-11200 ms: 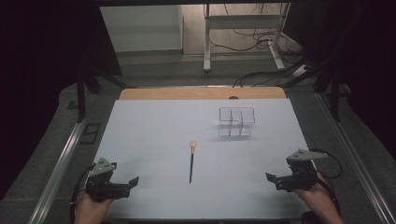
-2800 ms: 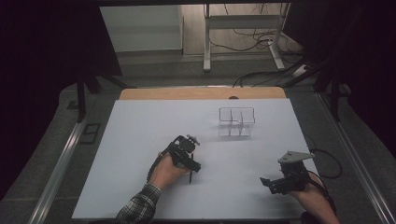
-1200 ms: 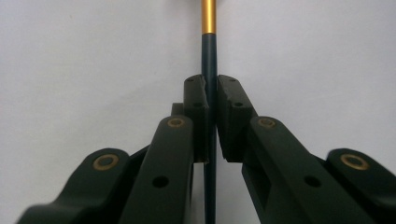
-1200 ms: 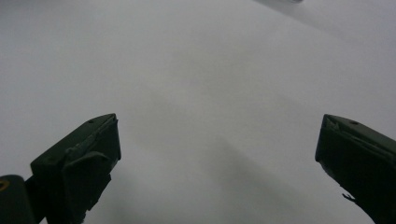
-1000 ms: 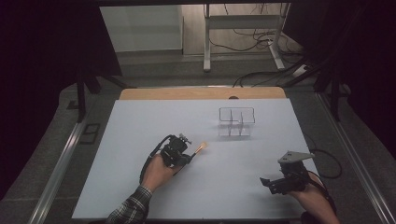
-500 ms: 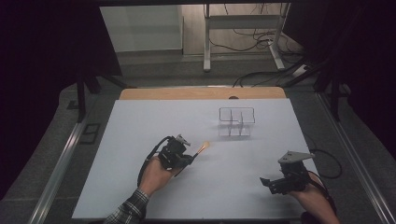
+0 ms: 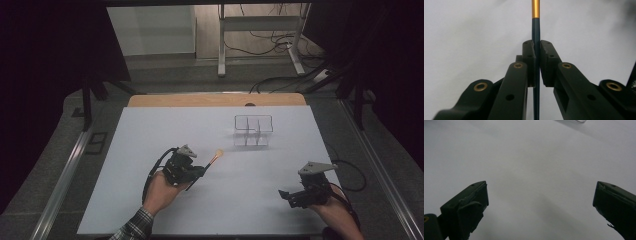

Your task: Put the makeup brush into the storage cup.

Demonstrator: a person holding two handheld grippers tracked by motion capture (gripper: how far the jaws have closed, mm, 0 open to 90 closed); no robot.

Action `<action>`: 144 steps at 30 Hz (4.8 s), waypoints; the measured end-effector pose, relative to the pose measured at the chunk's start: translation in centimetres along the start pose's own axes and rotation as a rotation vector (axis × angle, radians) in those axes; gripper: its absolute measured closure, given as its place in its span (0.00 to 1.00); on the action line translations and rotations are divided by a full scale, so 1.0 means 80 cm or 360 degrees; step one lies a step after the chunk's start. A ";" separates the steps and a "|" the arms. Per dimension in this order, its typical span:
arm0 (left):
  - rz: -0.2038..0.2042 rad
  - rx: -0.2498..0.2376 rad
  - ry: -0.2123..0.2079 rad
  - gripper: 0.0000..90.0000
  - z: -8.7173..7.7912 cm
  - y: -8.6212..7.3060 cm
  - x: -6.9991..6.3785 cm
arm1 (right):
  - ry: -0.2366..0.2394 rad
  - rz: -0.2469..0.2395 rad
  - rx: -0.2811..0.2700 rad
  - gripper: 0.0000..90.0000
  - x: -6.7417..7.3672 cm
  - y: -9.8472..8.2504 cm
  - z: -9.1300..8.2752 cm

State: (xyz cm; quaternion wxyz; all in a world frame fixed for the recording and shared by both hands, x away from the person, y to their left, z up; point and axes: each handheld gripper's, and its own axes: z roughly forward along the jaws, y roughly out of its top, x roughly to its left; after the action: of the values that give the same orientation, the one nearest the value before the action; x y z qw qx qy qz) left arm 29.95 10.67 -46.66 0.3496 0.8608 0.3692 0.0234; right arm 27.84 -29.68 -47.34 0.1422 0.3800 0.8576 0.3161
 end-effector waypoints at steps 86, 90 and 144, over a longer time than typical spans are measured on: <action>0.0104 -0.0401 -0.0230 0.93 -0.017 -0.035 -0.036 | 0.0413 0.0108 -0.0364 0.00 0.040 0.052 0.013; 0.0108 -0.0400 -0.0232 0.93 -0.015 -0.034 -0.039 | 0.0444 0.0126 -0.0383 0.00 0.042 0.055 0.016; 0.0153 -0.0400 -0.0237 0.93 0.000 -0.026 -0.054 | 0.0736 0.0294 -0.0418 0.00 0.102 0.112 0.064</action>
State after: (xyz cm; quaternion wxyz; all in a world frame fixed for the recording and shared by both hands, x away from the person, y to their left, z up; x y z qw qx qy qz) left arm 25.51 8.89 -46.99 0.4795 0.8263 0.2948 0.0222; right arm 29.88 -16.83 -45.42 -0.0387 0.3527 0.7806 0.5146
